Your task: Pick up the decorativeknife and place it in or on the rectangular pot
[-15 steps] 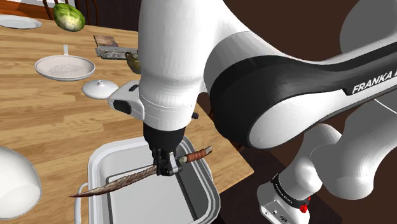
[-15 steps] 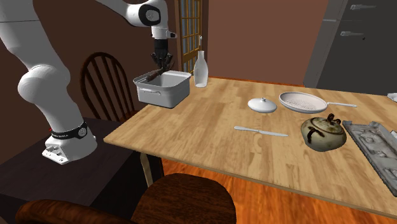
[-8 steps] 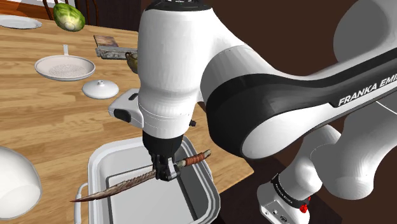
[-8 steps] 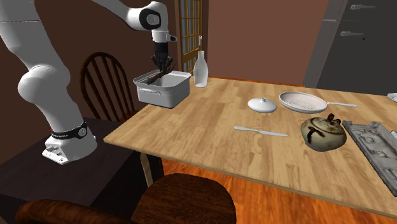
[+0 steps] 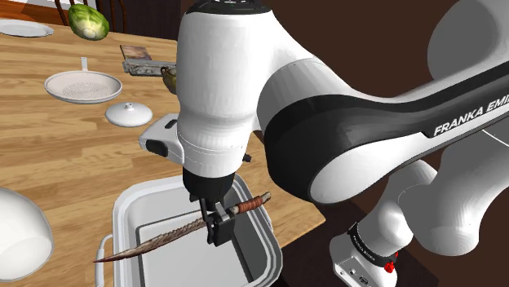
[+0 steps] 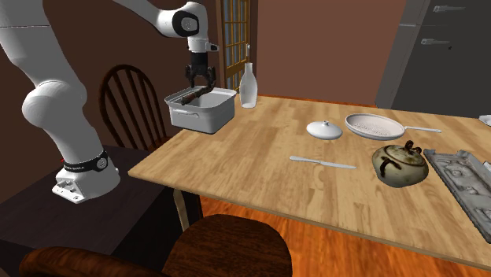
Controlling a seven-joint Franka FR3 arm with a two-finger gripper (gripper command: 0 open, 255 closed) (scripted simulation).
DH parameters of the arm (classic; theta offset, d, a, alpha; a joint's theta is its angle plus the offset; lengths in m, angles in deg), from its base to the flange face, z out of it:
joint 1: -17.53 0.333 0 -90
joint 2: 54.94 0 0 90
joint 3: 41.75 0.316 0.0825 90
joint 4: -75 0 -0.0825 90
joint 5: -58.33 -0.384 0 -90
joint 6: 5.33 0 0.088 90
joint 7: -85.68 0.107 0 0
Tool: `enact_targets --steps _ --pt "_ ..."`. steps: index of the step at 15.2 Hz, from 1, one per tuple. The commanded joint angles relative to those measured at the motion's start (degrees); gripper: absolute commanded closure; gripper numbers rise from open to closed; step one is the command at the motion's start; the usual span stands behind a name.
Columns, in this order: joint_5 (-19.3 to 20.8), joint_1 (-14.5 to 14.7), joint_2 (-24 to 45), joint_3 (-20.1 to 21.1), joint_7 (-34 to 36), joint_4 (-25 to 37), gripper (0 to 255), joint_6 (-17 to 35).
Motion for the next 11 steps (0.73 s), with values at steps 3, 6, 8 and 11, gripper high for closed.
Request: enact_targets --steps 3,6,8,11 --pt "-0.49 -0.06 -1.16 -0.12 -0.38 2.76 0 -3.82" --pt "-0.78 -0.12 -1.92 -0.23 -0.61 5.49 0 -7.24" --pt "-0.78 -0.12 -1.92 -0.23 -0.61 5.48 0 -7.24" --pt "-0.78 -0.12 -1.92 -0.23 -0.61 5.49 0 -7.24"
